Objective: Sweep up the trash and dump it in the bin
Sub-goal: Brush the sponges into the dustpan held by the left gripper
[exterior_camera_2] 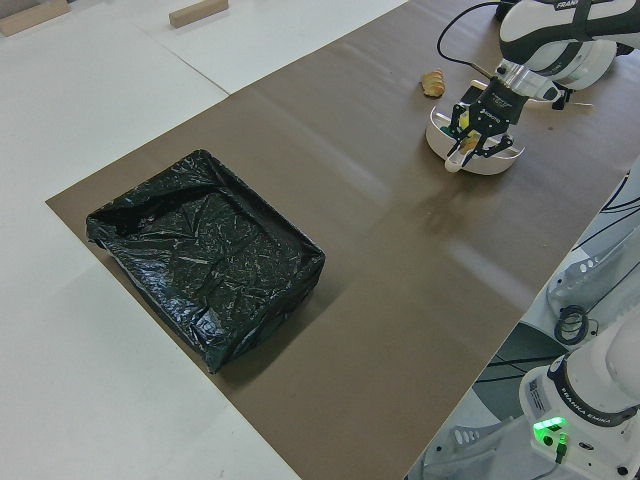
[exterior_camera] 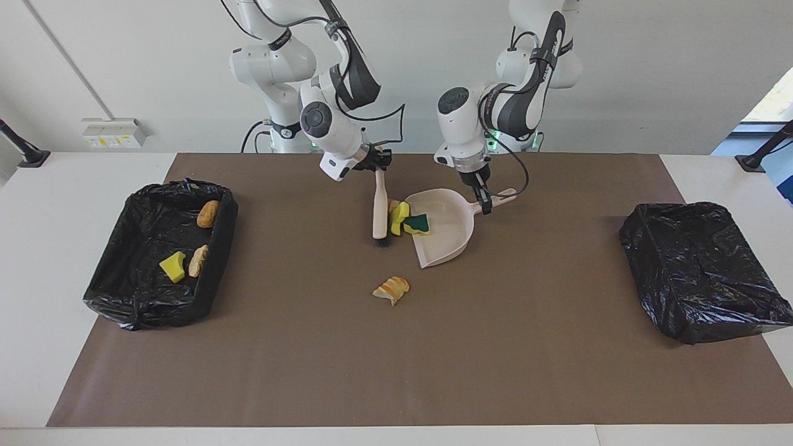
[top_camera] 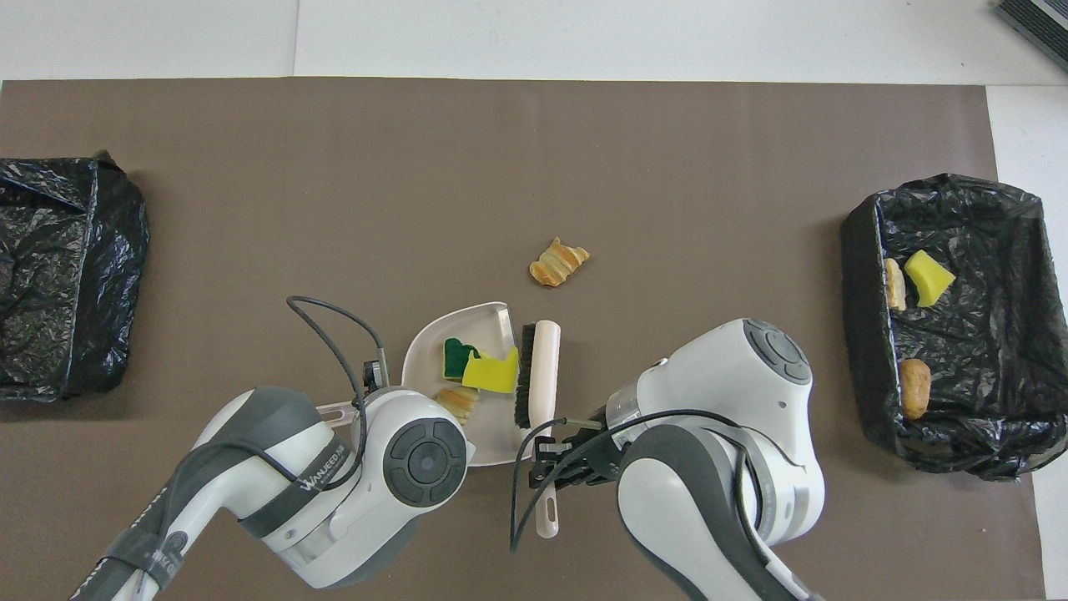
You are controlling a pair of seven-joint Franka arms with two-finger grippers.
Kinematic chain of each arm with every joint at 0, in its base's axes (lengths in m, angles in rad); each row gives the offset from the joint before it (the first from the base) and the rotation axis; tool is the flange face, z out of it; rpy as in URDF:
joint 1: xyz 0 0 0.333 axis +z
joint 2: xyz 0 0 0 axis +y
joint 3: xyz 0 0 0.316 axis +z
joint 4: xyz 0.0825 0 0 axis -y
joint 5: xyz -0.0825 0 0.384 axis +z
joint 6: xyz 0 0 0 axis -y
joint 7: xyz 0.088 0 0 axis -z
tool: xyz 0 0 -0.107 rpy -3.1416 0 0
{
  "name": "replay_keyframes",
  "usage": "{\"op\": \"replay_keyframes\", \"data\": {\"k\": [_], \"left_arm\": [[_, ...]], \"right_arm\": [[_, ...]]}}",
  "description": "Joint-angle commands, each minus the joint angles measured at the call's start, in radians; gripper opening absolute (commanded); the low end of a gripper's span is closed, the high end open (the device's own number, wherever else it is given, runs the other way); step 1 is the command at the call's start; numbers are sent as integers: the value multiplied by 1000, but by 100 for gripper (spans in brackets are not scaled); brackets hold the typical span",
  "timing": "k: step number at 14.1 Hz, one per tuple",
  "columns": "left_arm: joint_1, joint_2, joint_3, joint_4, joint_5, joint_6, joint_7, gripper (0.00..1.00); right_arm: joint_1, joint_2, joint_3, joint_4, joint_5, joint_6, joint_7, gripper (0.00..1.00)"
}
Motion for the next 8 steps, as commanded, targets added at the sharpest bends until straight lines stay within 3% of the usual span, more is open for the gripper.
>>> {"op": "replay_keyframes", "data": {"k": [1,5,8], "left_arm": [[7,-14,15,-25,-35,13,-2,0],[25,5,22,-12,-55,30,-9,0],[36,52,61,52,-84,25,-12,0]], "right_arm": [[-16,-5,-10,60,-49,-101,-7,0],[-47,9,-7,216,-406,-264,39,0],[-61,41,-10,230,-682,-189,-100,0]]}}
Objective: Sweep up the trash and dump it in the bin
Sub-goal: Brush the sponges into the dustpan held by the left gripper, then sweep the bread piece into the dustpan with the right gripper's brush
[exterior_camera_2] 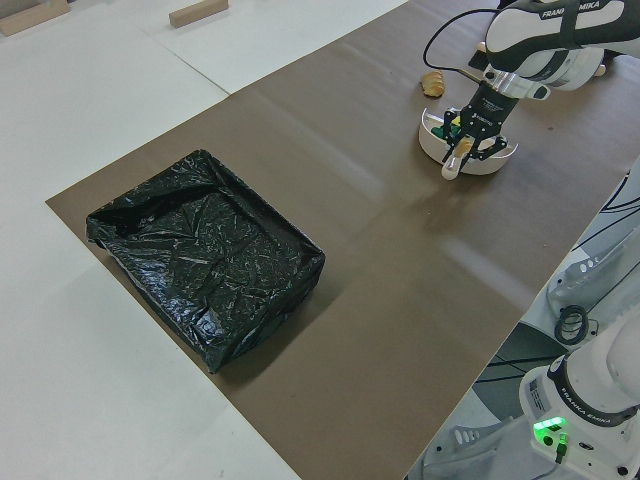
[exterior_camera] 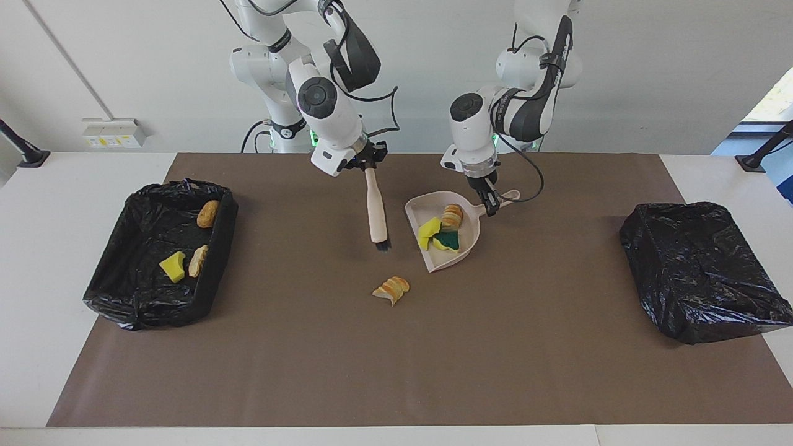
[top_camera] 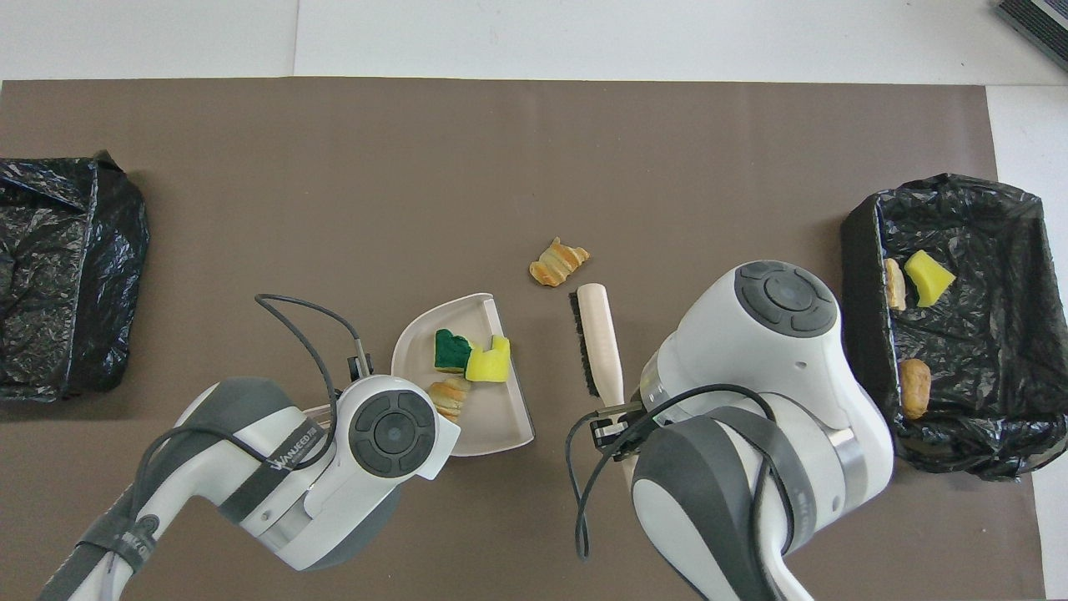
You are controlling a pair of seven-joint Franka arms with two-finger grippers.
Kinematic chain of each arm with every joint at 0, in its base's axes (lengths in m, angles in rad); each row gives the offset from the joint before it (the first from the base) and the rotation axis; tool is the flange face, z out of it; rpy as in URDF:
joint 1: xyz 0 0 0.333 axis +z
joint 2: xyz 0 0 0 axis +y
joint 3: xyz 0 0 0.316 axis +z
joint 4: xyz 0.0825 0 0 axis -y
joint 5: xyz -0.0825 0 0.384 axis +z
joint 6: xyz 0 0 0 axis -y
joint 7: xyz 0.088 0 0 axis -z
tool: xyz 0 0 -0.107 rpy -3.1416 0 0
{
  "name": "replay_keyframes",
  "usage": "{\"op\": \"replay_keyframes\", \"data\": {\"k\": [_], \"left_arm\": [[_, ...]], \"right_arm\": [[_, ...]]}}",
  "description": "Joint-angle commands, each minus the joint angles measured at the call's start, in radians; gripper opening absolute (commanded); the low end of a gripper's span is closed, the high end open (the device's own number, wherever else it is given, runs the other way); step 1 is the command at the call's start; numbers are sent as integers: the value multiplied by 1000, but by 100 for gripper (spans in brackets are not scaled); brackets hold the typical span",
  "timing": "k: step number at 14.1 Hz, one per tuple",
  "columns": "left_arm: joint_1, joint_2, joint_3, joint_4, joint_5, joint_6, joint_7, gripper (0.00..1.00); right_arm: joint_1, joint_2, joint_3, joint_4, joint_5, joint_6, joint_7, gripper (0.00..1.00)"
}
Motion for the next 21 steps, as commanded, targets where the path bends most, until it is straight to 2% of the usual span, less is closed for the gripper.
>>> {"op": "replay_keyframes", "data": {"k": [1,2,4,6,8,10,15,18,21], "left_arm": [[17,68,29,90,-12,-1,-8,0],[17,101,46,144,-12,-23,-7,0],[20,160,53,253,-12,-99,-5,0],[20,174,76,275,-6,-83,-5,0],[22,175,89,275,-2,-67,-6,0],[22,166,90,259,35,-72,-10,0],[17,120,89,178,76,-54,-13,0],[16,102,87,148,86,-50,-13,0],[17,100,87,143,86,-46,-13,0]], "right_arm": [[-54,70,7,61,-166,57,-159,0],[-72,116,8,105,-212,61,-182,0],[-74,245,16,238,-388,46,-228,0],[-59,359,17,320,-550,43,-334,0],[-44,414,22,365,-602,60,-371,0],[-5,427,20,353,-584,75,-365,0],[-4,411,36,279,-358,78,-374,0],[-1,385,51,236,-175,77,-373,0],[-5,356,54,196,73,80,-382,0]]}}
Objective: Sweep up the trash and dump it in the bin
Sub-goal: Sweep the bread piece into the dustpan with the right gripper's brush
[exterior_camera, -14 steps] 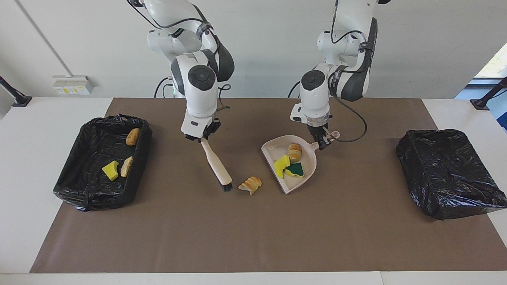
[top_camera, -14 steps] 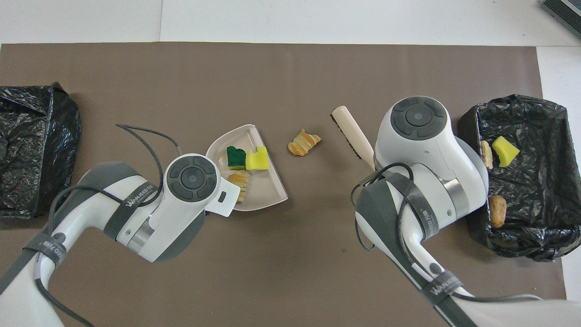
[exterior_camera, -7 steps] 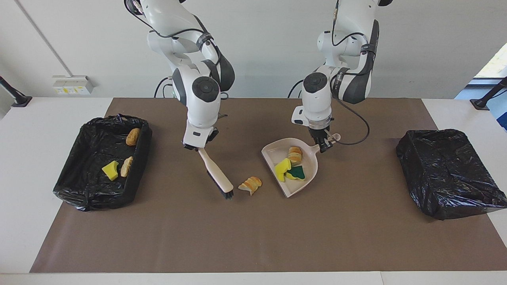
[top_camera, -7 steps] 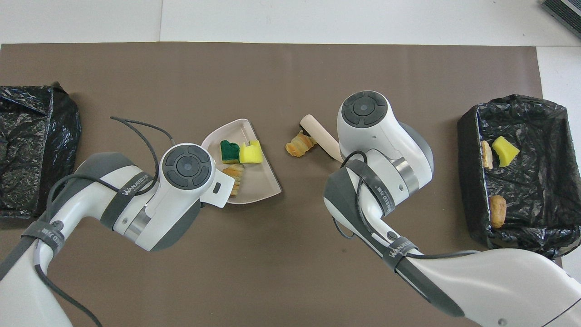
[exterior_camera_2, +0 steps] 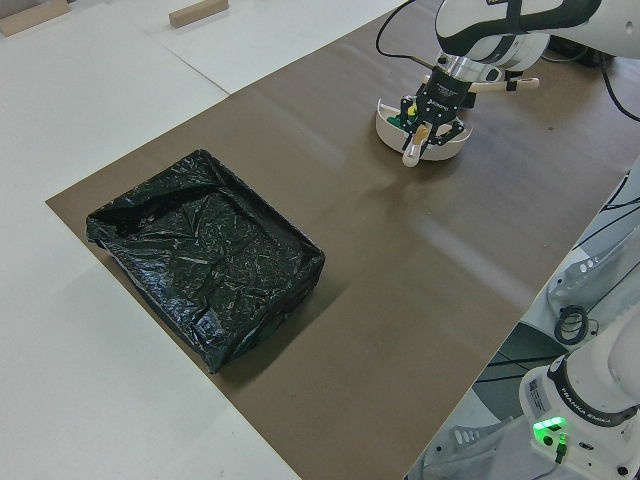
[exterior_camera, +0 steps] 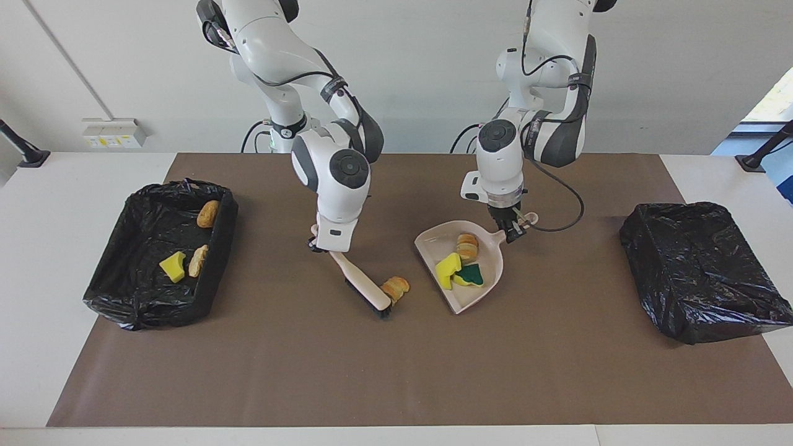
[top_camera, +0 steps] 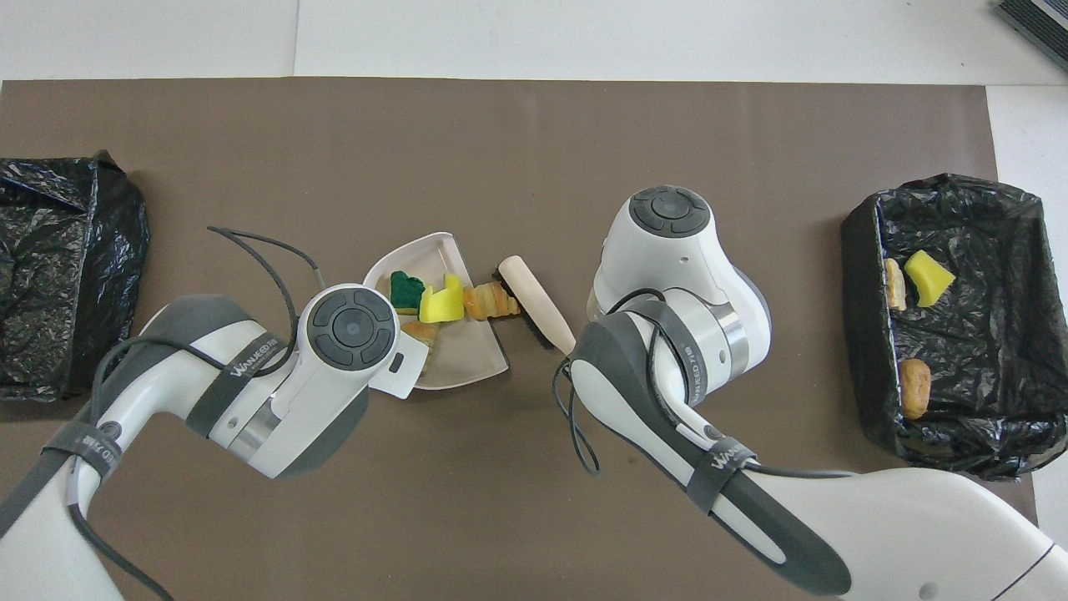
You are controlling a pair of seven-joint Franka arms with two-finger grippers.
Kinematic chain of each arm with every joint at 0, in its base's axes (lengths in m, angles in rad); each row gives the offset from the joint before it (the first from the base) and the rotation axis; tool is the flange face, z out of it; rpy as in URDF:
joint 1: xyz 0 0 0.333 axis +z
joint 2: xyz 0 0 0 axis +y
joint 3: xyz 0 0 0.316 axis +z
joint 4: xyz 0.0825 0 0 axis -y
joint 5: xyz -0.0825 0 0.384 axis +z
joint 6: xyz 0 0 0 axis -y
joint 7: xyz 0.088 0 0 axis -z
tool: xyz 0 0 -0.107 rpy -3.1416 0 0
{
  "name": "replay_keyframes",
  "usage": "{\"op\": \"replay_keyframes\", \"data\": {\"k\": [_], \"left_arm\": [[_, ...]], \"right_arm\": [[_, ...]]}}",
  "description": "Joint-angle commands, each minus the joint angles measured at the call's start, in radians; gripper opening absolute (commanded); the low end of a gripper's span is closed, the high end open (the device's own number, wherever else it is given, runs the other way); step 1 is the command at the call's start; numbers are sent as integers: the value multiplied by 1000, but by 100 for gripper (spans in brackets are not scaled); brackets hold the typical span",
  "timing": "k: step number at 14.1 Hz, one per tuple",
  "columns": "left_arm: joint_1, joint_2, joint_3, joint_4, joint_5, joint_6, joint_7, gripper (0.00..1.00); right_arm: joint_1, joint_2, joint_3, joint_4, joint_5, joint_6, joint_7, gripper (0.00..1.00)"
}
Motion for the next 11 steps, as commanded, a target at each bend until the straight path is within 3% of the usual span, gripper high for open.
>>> {"op": "replay_keyframes", "data": {"k": [1,6,8,11], "left_arm": [[-4,-37,3,-40,20,19,-11,0],[-1,-34,3,-48,17,70,34,0],[-1,-32,4,-51,15,94,86,0],[-1,-27,6,-51,17,119,108,0]], "right_arm": [[-17,-67,6,-58,175,3,-30,0],[-12,-190,3,-97,222,-39,22,0],[-41,-228,-3,-95,213,-113,12,0],[-52,-247,-1,-115,72,-114,-7,0]]}}
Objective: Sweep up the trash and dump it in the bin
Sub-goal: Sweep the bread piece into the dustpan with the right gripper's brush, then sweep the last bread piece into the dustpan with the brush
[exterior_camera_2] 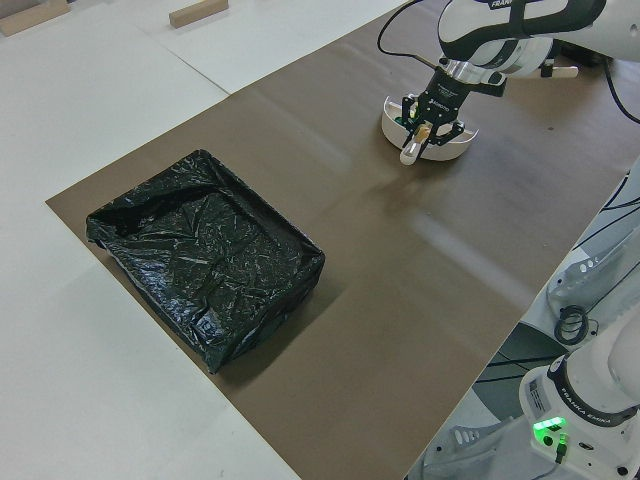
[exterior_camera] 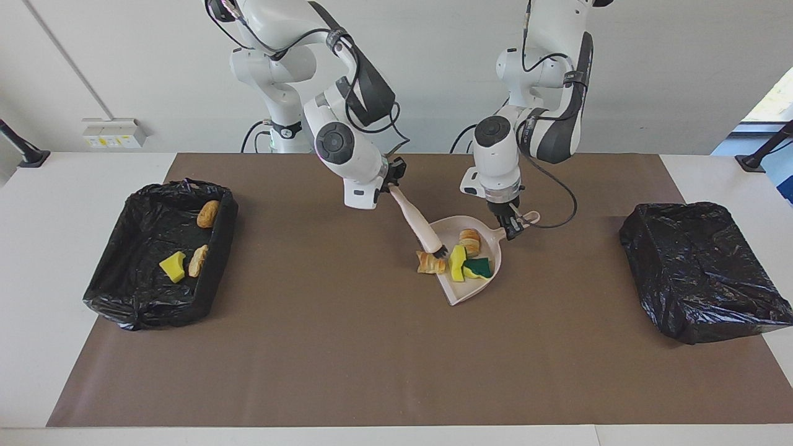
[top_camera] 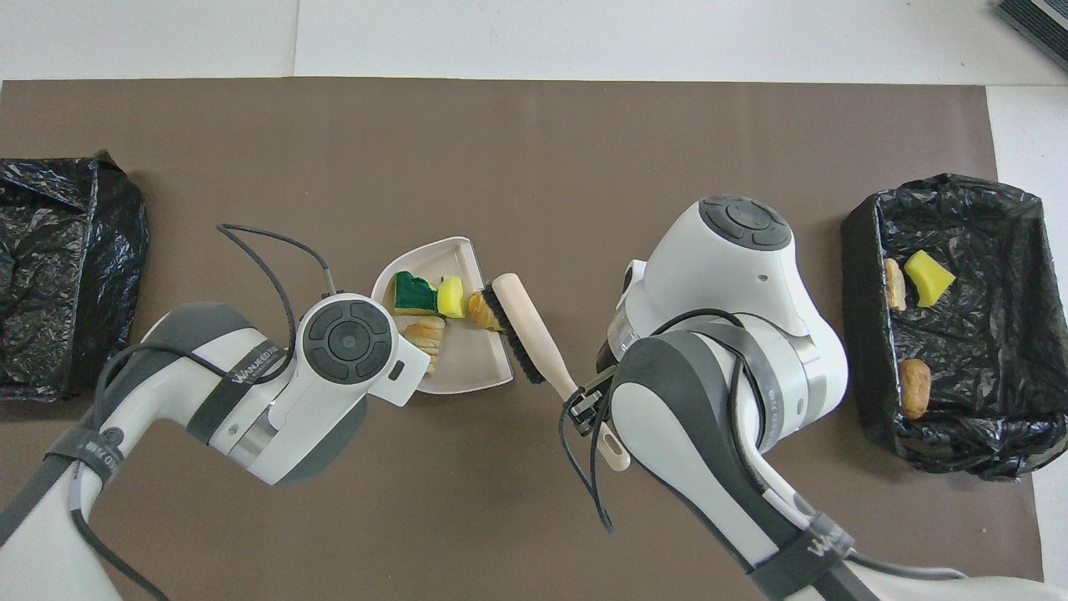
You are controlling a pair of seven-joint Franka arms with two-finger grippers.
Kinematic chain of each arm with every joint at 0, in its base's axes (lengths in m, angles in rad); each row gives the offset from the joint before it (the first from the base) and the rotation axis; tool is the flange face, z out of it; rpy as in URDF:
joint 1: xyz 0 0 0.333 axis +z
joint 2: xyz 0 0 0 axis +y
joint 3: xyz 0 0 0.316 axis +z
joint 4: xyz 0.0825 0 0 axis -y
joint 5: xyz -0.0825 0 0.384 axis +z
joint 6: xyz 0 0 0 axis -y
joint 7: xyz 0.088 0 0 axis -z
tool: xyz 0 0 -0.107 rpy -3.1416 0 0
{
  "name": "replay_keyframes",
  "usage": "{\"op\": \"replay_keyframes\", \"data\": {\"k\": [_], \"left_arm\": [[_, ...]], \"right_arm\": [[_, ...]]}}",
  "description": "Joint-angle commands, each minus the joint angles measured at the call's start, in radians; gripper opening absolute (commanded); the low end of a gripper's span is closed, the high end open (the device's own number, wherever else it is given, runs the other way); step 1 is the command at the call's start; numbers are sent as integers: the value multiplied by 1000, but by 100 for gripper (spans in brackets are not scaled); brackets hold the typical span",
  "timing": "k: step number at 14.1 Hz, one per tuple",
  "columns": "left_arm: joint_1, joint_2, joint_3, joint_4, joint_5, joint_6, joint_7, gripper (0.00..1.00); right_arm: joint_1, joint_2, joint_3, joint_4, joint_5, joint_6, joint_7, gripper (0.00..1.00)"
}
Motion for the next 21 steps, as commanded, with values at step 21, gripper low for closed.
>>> {"op": "replay_keyframes", "data": {"k": [21], "left_arm": [[17,-8,36,-18,10,104,336,0]], "right_arm": [[38,-52,3,-82,-18,78,142,0]]}}
